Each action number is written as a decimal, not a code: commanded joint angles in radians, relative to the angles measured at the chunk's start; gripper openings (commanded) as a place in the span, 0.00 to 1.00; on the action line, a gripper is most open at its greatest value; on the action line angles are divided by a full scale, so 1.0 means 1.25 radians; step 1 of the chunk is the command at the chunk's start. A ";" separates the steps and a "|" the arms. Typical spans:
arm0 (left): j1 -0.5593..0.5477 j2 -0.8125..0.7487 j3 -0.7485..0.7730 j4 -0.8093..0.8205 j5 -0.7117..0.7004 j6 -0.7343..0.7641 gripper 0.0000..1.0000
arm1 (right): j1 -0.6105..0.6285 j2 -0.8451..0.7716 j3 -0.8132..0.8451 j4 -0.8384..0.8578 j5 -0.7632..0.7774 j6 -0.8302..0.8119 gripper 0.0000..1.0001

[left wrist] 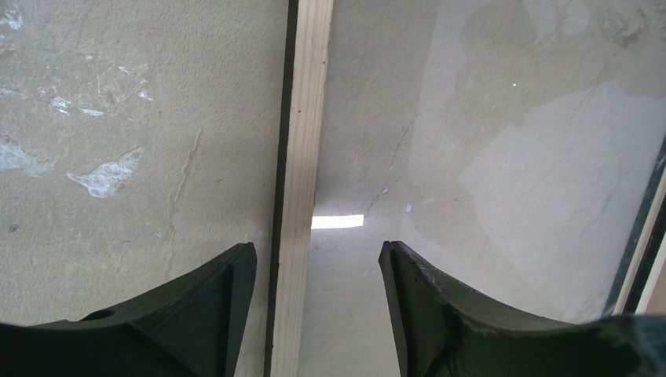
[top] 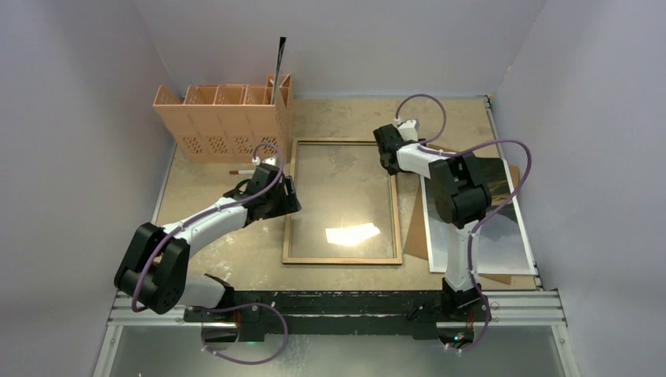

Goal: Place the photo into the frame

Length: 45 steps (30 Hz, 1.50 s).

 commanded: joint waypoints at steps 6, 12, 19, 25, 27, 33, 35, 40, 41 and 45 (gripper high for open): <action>0.002 0.000 -0.017 0.032 0.005 0.003 0.61 | -0.003 0.060 0.055 0.015 0.083 -0.046 0.49; 0.002 0.002 -0.016 0.033 0.006 0.004 0.61 | -0.003 0.091 0.051 0.060 0.092 -0.066 0.48; 0.002 0.007 -0.018 0.038 0.005 0.004 0.60 | -0.003 0.121 0.055 0.114 0.093 -0.114 0.38; 0.002 0.007 -0.021 0.034 -0.004 0.006 0.60 | -0.004 0.127 0.054 0.145 0.076 -0.134 0.30; 0.002 0.007 -0.020 0.033 -0.004 0.007 0.60 | -0.003 0.126 0.056 0.147 0.073 -0.134 0.25; 0.002 -0.008 -0.023 0.040 0.009 0.011 0.60 | -0.004 0.099 0.055 0.160 0.074 -0.127 0.04; 0.002 -0.031 -0.030 0.051 0.012 0.012 0.60 | -0.003 0.079 0.054 0.165 0.074 -0.128 0.00; 0.003 -0.055 -0.032 0.067 0.035 0.015 0.60 | 0.003 0.023 0.076 0.129 0.066 -0.111 0.00; 0.002 -0.056 -0.032 0.074 0.039 0.016 0.60 | 0.006 0.010 0.082 0.116 0.065 -0.105 0.00; 0.002 -0.059 -0.033 0.116 0.118 0.018 0.63 | 0.027 -0.047 0.112 0.054 0.050 -0.081 0.00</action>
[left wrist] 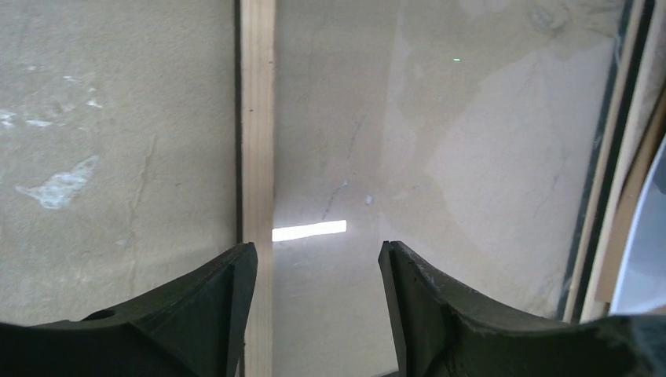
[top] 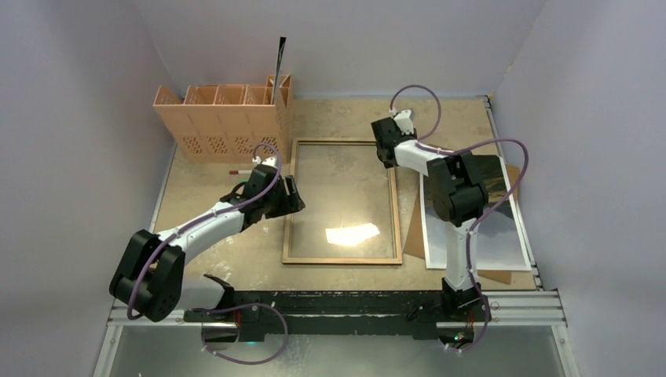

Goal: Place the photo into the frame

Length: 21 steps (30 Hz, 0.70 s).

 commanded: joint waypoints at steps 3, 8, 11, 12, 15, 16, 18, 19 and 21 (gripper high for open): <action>0.000 -0.024 -0.001 0.109 0.132 0.009 0.65 | 0.036 -0.132 0.088 -0.105 -0.027 0.061 0.00; -0.039 -0.039 -0.001 0.210 0.193 0.001 0.65 | 0.043 -0.158 0.175 -0.284 -0.070 0.172 0.00; -0.117 -0.038 0.012 0.245 0.146 -0.001 0.65 | 0.047 -0.182 0.190 -0.312 -0.098 0.187 0.00; -0.141 -0.032 0.020 0.250 0.130 -0.001 0.65 | 0.047 -0.188 0.183 -0.303 -0.102 0.180 0.00; -0.177 -0.013 0.044 0.250 0.104 -0.008 0.65 | 0.046 -0.177 0.160 -0.290 -0.113 0.165 0.03; -0.177 -0.009 0.045 0.248 0.098 -0.012 0.65 | 0.046 -0.163 0.158 -0.302 -0.118 0.166 0.15; -0.178 -0.009 0.046 0.235 0.077 -0.014 0.65 | 0.045 -0.129 0.150 -0.307 -0.095 0.162 0.39; -0.178 -0.009 0.046 0.228 0.070 -0.012 0.65 | 0.045 -0.114 0.147 -0.309 -0.084 0.159 0.47; -0.178 -0.007 0.045 0.219 0.064 -0.010 0.65 | 0.043 -0.083 0.141 -0.303 -0.077 0.150 0.54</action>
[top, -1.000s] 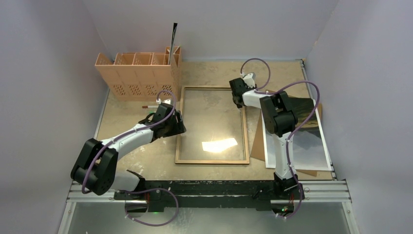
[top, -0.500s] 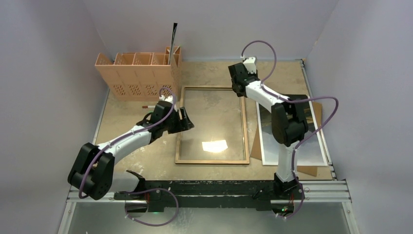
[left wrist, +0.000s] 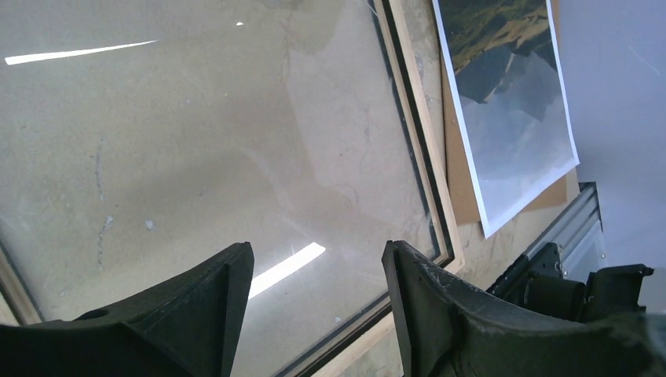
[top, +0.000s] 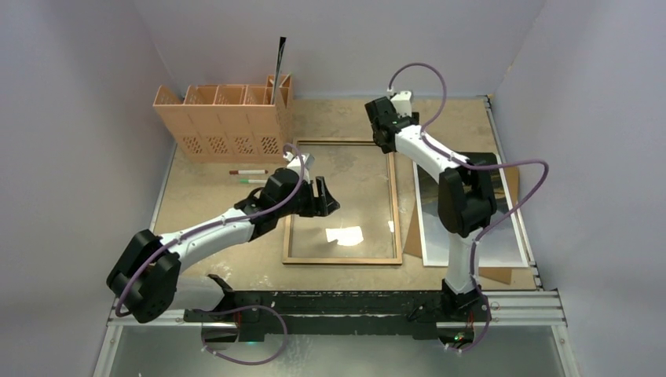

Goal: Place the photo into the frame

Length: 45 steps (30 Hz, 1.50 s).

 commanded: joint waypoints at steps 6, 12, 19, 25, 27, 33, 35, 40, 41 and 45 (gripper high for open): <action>0.004 0.031 0.024 0.015 -0.028 0.001 0.65 | -0.015 0.157 0.004 -0.007 0.006 -0.032 0.56; 0.005 0.049 0.024 0.021 -0.028 0.005 0.65 | -0.026 0.223 0.040 0.003 0.060 -0.046 0.52; 0.005 0.056 0.030 0.022 -0.024 0.008 0.65 | -0.045 0.249 0.034 0.079 0.072 -0.093 0.50; 0.005 0.059 0.032 0.022 -0.026 0.007 0.65 | -0.049 0.282 0.026 0.135 0.102 -0.106 0.49; 0.004 0.063 0.033 0.019 -0.032 0.004 0.65 | -0.050 0.292 0.023 0.125 0.109 -0.082 0.49; 0.004 0.082 0.041 -0.001 -0.046 -0.010 0.65 | -0.050 0.294 -0.012 0.105 0.140 -0.038 0.48; 0.004 0.088 0.043 -0.005 -0.046 -0.011 0.65 | -0.050 0.298 -0.018 0.107 0.142 -0.038 0.47; 0.004 0.091 0.046 -0.013 -0.047 -0.015 0.65 | -0.050 0.331 -0.030 0.120 0.138 -0.044 0.40; 0.004 0.091 0.046 -0.016 -0.049 -0.015 0.65 | -0.050 0.340 -0.029 0.120 0.141 -0.042 0.39; 0.004 0.091 0.045 -0.023 -0.053 -0.017 0.65 | -0.053 0.366 -0.032 0.124 0.155 -0.030 0.38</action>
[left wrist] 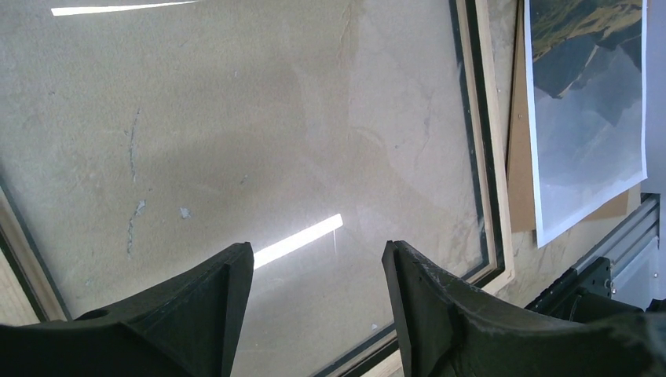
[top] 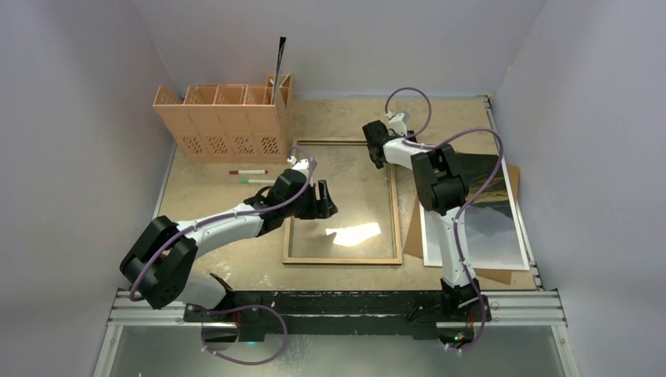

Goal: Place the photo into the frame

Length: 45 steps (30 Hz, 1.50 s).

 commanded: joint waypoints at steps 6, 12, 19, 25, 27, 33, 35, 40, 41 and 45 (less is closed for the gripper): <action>0.002 0.003 0.030 -0.003 -0.016 -0.016 0.65 | -0.025 0.073 -0.031 -0.033 -0.057 0.045 0.32; 0.001 0.008 0.031 -0.005 -0.016 -0.019 0.65 | -0.037 0.068 -0.029 -0.029 -0.075 0.034 0.14; 0.002 0.007 0.037 -0.002 -0.012 -0.015 0.65 | -0.035 -0.026 -0.024 -0.034 -0.111 0.042 0.00; 0.002 -0.005 0.046 0.009 -0.004 -0.016 0.65 | -0.021 -0.156 0.010 -0.085 -0.203 0.054 0.00; 0.001 -0.015 0.049 0.010 -0.009 -0.017 0.67 | -0.015 -0.205 0.028 -0.099 -0.237 0.058 0.00; 0.001 -0.047 0.058 0.050 0.003 -0.014 0.77 | -0.011 -0.360 0.045 -0.111 -0.342 0.088 0.00; -0.001 -0.049 0.071 0.069 0.017 0.002 0.78 | -0.011 -0.406 0.040 -0.105 -0.365 0.106 0.00; -0.031 -0.049 0.113 0.093 0.012 0.042 0.78 | -0.011 -0.503 0.013 -0.061 -0.424 0.140 0.00; -0.040 -0.047 0.118 0.107 0.005 0.048 0.78 | -0.011 -0.517 0.009 -0.061 -0.441 0.146 0.00; -0.101 -0.029 0.153 0.175 -0.024 0.087 0.78 | -0.011 -0.557 0.005 -0.081 -0.490 0.177 0.00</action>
